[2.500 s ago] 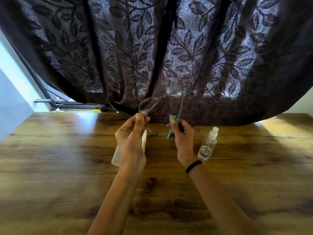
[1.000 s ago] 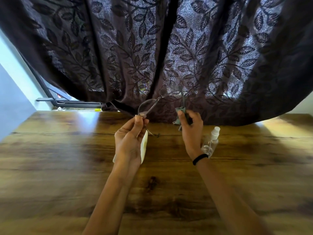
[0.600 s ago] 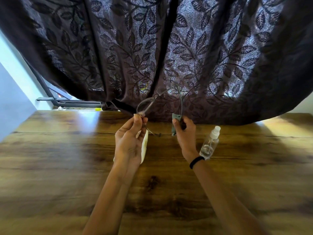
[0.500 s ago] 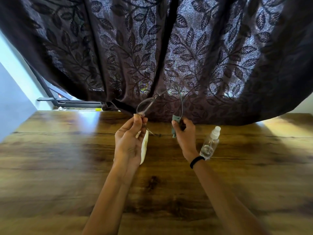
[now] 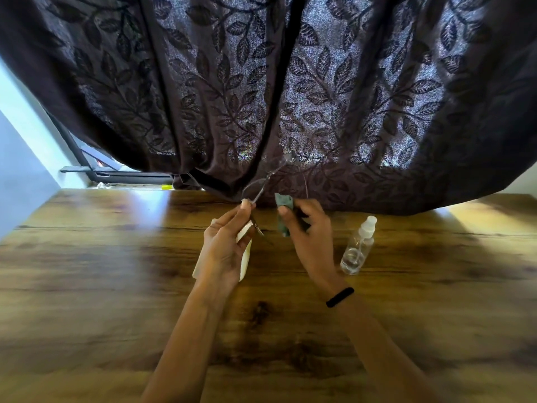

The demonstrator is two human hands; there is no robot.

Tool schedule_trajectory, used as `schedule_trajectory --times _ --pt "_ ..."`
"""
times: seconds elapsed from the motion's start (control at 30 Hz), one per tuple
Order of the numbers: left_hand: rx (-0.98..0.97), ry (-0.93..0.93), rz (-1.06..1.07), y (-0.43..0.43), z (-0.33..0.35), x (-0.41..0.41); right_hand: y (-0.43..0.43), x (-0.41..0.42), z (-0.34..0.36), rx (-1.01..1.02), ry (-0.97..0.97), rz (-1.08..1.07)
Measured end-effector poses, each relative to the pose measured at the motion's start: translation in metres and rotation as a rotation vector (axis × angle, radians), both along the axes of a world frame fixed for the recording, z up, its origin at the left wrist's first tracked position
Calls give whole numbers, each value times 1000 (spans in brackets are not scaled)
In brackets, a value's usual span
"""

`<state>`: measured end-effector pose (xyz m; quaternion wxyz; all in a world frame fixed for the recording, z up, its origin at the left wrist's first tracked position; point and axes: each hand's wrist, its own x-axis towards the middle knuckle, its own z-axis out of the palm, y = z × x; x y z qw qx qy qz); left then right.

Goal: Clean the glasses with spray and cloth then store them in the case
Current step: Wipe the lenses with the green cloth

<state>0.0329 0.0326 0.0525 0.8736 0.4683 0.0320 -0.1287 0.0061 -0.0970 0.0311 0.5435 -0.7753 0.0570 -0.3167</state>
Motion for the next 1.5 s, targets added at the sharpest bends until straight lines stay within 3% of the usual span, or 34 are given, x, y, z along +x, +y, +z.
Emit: schedule_trajectory --times 0.1,0.3,0.43,0.63,1.03,1.33,1.5 --pt "-14 -30 -61 -2 -2 0 14 -2 12 -50 11 83" --pt "-21 18 -80 0 -3 2 25 -1 12 -129 100 55" --pt "-13 54 -47 -3 -4 1 34 0 7 -135 79 21" --pt "8 22 -42 -4 -4 -2 38 -1 -5 -344 -12 -45" --pt "33 91 107 2 2 4 17 -12 -50 -480 85 -20" --pt "26 88 78 4 -2 6 -5 -10 -61 -489 107 -29" --pt "37 58 55 2 -1 7 3 -13 -53 -370 96 53"
